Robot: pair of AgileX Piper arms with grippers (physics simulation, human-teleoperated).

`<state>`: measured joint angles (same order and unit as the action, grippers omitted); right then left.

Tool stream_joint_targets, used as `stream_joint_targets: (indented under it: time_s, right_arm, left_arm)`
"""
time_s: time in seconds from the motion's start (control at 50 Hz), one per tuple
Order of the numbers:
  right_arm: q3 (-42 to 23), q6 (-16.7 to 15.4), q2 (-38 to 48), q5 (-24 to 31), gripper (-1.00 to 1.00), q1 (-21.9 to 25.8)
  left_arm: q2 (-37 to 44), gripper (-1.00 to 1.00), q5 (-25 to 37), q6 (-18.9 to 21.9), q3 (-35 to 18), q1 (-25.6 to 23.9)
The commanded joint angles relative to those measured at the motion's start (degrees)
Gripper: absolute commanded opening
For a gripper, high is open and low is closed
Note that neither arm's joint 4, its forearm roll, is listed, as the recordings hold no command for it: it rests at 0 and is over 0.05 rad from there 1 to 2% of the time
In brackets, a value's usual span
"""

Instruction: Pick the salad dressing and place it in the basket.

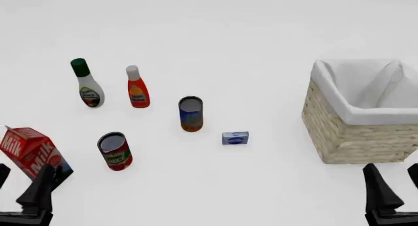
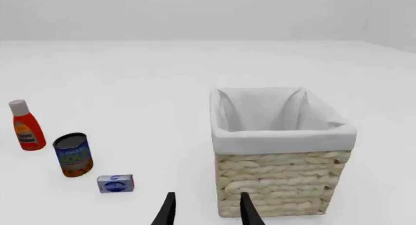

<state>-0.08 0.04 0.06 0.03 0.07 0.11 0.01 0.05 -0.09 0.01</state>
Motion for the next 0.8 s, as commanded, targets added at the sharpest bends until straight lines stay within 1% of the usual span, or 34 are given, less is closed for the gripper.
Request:
stream_joint_targets:
  time_s: [0.02, 0.16, 0.2, 0.28, 0.36, 0.4, 0.44, 0.52, 0.58, 0.6, 0.62, 0.64, 0.7, 0.72, 0.76, 0.8]
  right_arm:
    - [-0.21, 0.04, 0.06, 0.29, 1.00, 0.37]
    - [-0.13, -0.09, -0.01, 0.42, 1.00, 0.62]
    - [-0.08, 0.50, -0.01, 0.43, 1.00, 0.63]
    - [-0.05, 0.51, -0.02, 0.34, 1.00, 0.71]
    - [-0.07, 0.71, -0.02, 0.28, 1.00, 0.83]
    - [-0.15, 0.94, -0.02, 0.29, 1.00, 0.95]
    - [-0.19, 0.84, -0.03, 0.23, 1.00, 1.00]
    - [-0.24, 0.78, -0.02, 0.31, 1.00, 0.97]
    - [-0.20, 0.70, -0.02, 0.35, 1.00, 1.03]
    - [-0.19, 0.72, -0.01, 0.36, 1.00, 1.06]
    - [-0.18, 0.67, -0.01, 0.37, 1.00, 1.15]
    - [-0.16, 0.62, -0.02, 0.34, 1.00, 1.21]
    - [-0.12, 1.09, -0.01, 0.42, 1.00, 1.17]
    - [-0.12, 1.09, -0.01, 0.42, 1.00, 1.17]
    - [-0.10, 1.13, 0.00, 0.47, 1.00, 1.30]
    - [-0.10, 1.02, 0.00, 0.48, 1.00, 1.42]
  left_arm:
    - [0.35, 1.00, 0.00, 0.22, -0.39, 0.08]
    - [0.40, 1.00, 0.42, 0.25, -1.09, -0.28]
    - [0.70, 1.00, 0.34, 0.33, -1.36, -0.40]
    - [0.80, 1.00, 0.55, 0.17, -1.76, -0.47]
    - [2.46, 1.00, 1.18, 0.50, -3.67, -0.76]
    - [6.78, 1.00, -2.36, 1.40, -3.20, -0.85]
    - [7.81, 1.00, -3.08, 2.18, -3.67, -0.74]
    - [13.97, 1.00, -6.27, 1.65, -6.91, -0.68]
    - [18.55, 1.00, -8.76, -0.18, -9.46, -0.24]
    - [20.05, 1.00, -9.60, -0.08, -10.09, -0.44]
    - [21.71, 1.00, -10.23, 0.17, -10.83, -0.41]
    - [23.69, 1.00, -10.67, 1.03, -12.00, -1.55]
    - [28.89, 1.00, -12.97, 2.41, -14.52, -1.52]
    - [28.96, 1.00, -13.04, 2.41, -14.52, -1.52]
    - [32.46, 1.00, -14.54, 4.39, -16.43, -1.49]
    - [34.86, 1.00, -15.65, 4.57, -18.22, -0.56]
